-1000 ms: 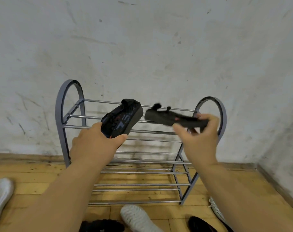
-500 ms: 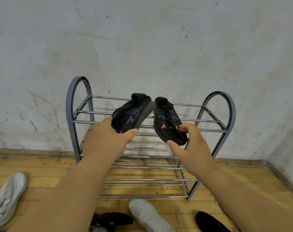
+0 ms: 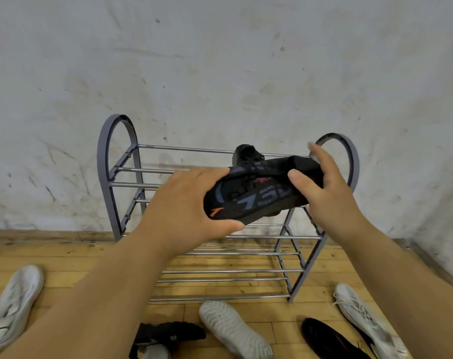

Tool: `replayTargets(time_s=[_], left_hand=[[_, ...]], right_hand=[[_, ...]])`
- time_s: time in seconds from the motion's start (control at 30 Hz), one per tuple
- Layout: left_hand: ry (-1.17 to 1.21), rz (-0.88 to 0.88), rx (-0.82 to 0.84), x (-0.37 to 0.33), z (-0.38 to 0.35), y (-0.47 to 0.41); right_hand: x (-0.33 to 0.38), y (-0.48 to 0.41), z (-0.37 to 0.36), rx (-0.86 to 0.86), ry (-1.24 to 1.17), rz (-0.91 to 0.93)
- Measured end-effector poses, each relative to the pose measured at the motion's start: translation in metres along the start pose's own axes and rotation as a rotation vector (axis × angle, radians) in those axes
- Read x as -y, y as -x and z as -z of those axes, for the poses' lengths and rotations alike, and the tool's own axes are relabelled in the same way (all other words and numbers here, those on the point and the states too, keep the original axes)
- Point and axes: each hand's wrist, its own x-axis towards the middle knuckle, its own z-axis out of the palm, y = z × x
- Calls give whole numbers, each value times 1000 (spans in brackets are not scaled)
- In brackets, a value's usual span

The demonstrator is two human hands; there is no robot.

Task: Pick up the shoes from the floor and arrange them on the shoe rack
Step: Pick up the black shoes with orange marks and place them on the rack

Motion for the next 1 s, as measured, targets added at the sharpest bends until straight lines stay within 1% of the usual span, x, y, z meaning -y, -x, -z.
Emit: replayTargets(time_s=[0.03,0.1,0.2,0.27,0.3,0.37,0.43,0.5,0.57,0.67,0.73,0.8,0.87,0.93,1.0], left_hand=[[-13,-16,11,-3,1,0],[-32,-34,38,-6,3,0],[-84,-64,42,-11,4,1],[-136,-82,6,-17,1,2],[-141,-79,-28,-19,-2,2],[-88,-34,-141,-24,-12,-2],[29,103,-212,-28,-23,-8],[206,262,-174,-32,-36,-12],[401,388,-90,-37,-49,-14],[609,474,-37,-44,-67,-21],[674,481,20,-52,-78,-24],[725,482,77,-55,-90,-27],[799,489,111,-57,-99,-30],[898,538,102,-60,-103,-34],[962,589,37,-62,-105,-37]], right_hand=[[0,-1,6,-2,2,-16],[0,-4,19,33,-84,-87],[2,-3,36,192,-147,-201],[-2,-1,41,237,-156,-260],[-4,0,41,206,-176,-267],[-8,0,39,53,-278,-281],[-13,-1,33,-123,-378,-337],[-19,-1,26,-254,-479,-397],[-29,2,19,-315,-504,-380],[-48,9,15,-290,-310,-293],[-54,13,18,-250,-203,-296],[-55,15,20,-189,-2,-231],[-53,17,23,-110,145,-162],[-51,18,26,-44,226,-154],[-52,18,30,19,252,-187]])
